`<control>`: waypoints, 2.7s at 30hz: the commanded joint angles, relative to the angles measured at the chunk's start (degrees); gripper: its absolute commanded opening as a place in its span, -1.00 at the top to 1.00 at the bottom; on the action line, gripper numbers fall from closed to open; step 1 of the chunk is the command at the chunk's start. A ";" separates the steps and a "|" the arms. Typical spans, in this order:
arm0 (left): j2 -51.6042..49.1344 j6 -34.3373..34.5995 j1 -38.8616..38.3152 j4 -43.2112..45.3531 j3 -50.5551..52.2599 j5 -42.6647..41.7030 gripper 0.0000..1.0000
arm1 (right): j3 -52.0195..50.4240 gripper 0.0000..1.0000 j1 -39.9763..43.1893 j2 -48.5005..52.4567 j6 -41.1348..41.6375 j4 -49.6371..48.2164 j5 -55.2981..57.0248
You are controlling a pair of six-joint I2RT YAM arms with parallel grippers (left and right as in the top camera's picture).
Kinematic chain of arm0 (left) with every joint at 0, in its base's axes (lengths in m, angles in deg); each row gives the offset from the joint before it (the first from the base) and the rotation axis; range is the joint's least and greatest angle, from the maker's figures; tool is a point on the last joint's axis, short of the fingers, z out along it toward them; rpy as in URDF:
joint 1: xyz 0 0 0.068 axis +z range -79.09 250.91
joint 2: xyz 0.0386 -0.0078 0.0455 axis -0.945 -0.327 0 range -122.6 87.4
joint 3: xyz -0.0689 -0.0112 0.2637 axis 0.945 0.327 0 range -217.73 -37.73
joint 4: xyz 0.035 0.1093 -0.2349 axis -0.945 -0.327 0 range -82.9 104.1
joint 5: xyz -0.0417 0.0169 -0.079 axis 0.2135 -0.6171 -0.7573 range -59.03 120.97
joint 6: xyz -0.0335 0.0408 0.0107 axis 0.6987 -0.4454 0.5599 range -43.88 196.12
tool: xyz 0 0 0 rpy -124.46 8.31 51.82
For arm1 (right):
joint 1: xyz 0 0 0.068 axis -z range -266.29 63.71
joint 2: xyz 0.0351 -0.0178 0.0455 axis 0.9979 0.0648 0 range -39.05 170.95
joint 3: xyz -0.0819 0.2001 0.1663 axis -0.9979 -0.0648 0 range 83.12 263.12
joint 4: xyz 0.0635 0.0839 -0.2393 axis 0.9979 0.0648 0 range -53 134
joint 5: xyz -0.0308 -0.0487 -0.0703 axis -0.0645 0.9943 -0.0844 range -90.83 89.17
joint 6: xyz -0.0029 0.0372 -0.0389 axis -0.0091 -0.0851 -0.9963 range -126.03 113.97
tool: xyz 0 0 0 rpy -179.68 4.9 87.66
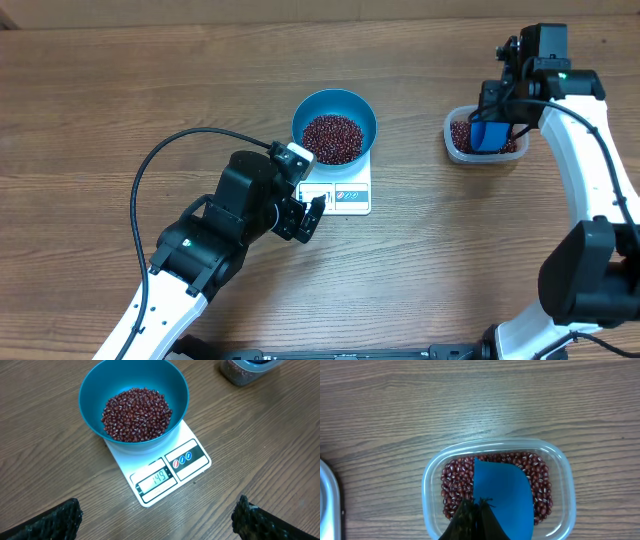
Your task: Scoop item into bowl and weigh 150g on scale
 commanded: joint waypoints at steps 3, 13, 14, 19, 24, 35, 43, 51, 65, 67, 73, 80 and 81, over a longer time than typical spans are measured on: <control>0.09 -0.87 0.35 0.37 -1.11 -0.17 -0.98 | 0.61 0.93 0.26 1.36 -0.28 -0.42 0.31; 0.09 -0.87 0.35 0.37 -1.11 -0.20 -0.99 | 0.59 0.93 0.26 3.32 -0.26 -0.37 -0.59; 0.09 -0.87 0.35 0.39 -1.11 -0.20 -0.99 | 0.59 0.93 0.26 3.32 -0.26 -0.35 -0.59; 0.09 -0.87 0.35 0.37 -1.11 -0.20 -0.99 | 0.61 0.93 0.26 3.32 -0.26 0.09 -1.44; 0.09 -0.85 0.35 0.37 -1.11 -0.20 -0.99 | 0.61 0.93 0.26 3.30 -0.24 -0.17 -4.61; 0.09 -0.87 0.35 0.22 -1.11 -0.20 -0.99 | 0.61 0.93 0.26 3.30 -0.07 -0.37 -4.35; 0.09 -0.87 0.35 0.22 -1.11 -0.20 -0.99 | 0.61 0.93 0.26 3.30 -0.07 0.74 4.04; 0.09 -0.85 0.35 0.17 -1.11 -0.20 -0.99 | 0.70 0.93 0.26 3.23 -0.07 1.03 4.20; 0.09 -0.87 0.35 0.20 -1.11 -0.20 -0.99 | 2.95 0.93 0.26 -1.05 -0.07 1.88 2.47; 0.09 -0.87 0.35 0.20 -1.11 -0.20 -0.99 | 2.95 0.93 0.26 -1.92 -0.09 1.84 0.81; 0.09 -0.87 0.35 0.20 -1.11 -0.20 -0.99 | 2.95 0.93 0.26 -4.63 -0.31 0.76 -1.42; 0.09 -0.87 0.35 0.20 -1.11 -0.20 -0.99 | 2.95 0.93 0.26 -5.70 -0.31 1.90 -1.42; 0.09 -0.87 0.35 0.20 -1.11 -0.20 -0.99 | 2.95 0.93 0.26 -5.73 -0.31 2.05 -1.40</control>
